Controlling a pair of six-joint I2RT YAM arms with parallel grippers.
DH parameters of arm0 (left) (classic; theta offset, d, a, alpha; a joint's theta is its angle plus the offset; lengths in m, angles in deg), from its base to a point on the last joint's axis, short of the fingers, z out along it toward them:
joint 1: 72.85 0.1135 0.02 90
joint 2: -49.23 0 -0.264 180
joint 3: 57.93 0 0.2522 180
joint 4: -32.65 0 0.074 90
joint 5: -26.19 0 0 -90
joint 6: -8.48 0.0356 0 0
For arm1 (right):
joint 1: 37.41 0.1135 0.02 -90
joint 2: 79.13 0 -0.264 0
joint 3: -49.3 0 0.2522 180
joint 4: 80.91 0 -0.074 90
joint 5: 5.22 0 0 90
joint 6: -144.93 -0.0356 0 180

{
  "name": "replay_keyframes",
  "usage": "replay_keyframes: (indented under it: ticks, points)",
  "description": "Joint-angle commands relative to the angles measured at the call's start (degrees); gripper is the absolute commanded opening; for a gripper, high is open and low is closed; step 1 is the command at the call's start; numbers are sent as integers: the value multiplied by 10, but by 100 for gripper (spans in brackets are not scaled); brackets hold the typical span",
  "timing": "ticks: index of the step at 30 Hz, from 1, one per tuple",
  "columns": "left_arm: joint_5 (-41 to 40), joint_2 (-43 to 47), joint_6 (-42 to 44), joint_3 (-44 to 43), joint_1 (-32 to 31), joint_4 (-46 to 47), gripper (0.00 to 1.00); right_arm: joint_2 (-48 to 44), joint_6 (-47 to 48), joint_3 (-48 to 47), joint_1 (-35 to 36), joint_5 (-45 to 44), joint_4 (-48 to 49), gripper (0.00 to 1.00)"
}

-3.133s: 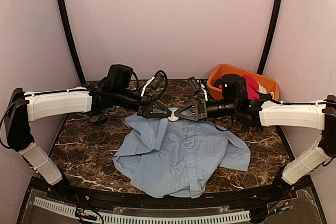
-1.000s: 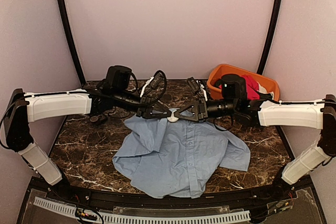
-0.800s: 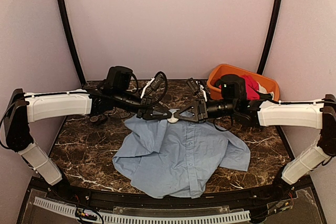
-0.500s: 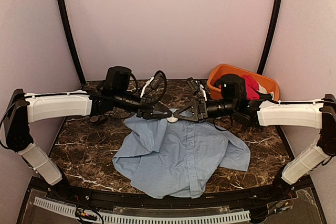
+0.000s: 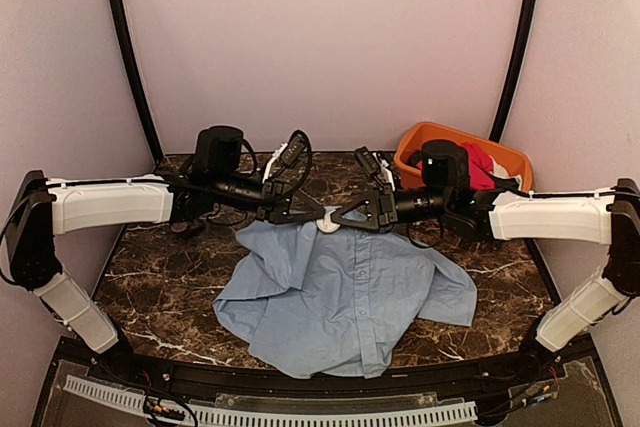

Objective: Pin the brooch onto the clothing
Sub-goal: Pin the brooch to the flattened clothing.

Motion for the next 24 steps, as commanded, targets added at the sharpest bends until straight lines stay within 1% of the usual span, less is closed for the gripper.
replay_keyframes:
  ticks: [1, 11, 24]
  points:
    - [1, 25, 67, -22, -19, -77, 24, 9, -22, -9, -11, 21, 62, 0]
    - [-9, 28, 70, -20, -20, -73, 23, 19, -53, 1, -15, 47, 109, 0]
    - [-20, 27, 77, -20, -20, -79, 19, 25, -65, -1, -15, 57, 116, 0]
